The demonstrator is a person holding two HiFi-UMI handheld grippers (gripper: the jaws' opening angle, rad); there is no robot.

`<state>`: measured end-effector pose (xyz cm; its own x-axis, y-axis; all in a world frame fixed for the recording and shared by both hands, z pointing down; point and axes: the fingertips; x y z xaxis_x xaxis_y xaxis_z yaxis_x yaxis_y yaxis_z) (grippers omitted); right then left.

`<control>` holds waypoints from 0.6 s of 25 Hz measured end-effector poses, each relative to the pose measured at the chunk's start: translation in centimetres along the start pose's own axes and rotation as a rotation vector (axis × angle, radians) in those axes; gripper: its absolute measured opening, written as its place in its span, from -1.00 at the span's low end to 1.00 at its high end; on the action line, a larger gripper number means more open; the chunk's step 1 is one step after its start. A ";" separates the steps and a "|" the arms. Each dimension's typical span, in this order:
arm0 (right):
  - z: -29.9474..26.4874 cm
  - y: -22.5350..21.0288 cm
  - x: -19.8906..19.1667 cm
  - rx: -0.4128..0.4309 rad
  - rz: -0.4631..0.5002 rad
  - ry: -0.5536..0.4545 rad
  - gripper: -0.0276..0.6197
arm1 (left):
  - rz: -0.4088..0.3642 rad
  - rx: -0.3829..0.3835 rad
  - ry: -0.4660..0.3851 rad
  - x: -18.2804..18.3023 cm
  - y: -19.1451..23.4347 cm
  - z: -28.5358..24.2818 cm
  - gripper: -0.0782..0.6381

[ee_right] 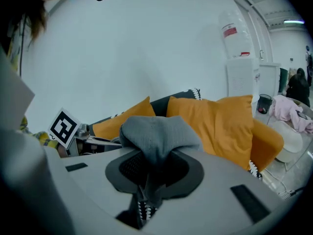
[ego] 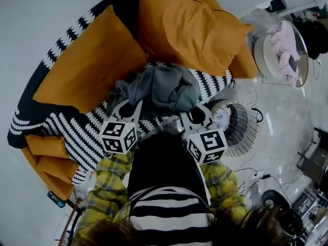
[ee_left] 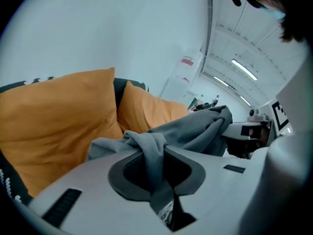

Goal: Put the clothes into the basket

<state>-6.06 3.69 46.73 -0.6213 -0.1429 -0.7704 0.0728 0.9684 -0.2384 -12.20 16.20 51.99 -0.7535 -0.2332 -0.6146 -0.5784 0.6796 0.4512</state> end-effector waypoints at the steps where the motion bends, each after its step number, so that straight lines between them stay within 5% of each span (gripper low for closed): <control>1: 1.1 -0.5 0.4 -0.006 -0.004 -0.018 -0.67 | 0.001 -0.016 -0.011 0.6 -1.4 0.1 -0.60; 7: 7.1 -3.5 1.9 -0.079 -0.060 -0.125 -0.67 | -0.003 -0.158 -0.046 3.9 -10.1 0.1 -0.60; 15: 16.5 -8.2 2.0 -0.224 -0.135 -0.270 -0.67 | -0.156 -0.353 -0.048 5.3 -23.4 -1.3 -0.60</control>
<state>5.00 -7.95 37.36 -0.3833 -0.2918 -0.8763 -0.1861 0.9537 -0.2362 -3.08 -1.81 38.99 -0.6372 -0.2764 -0.7195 -0.7633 0.3557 0.5393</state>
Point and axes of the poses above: the fingertips, and each gripper's own axes: z backward along the fingers, y to its left, x out of its top, and after that the axes turned 5 degrees about z, right-handed
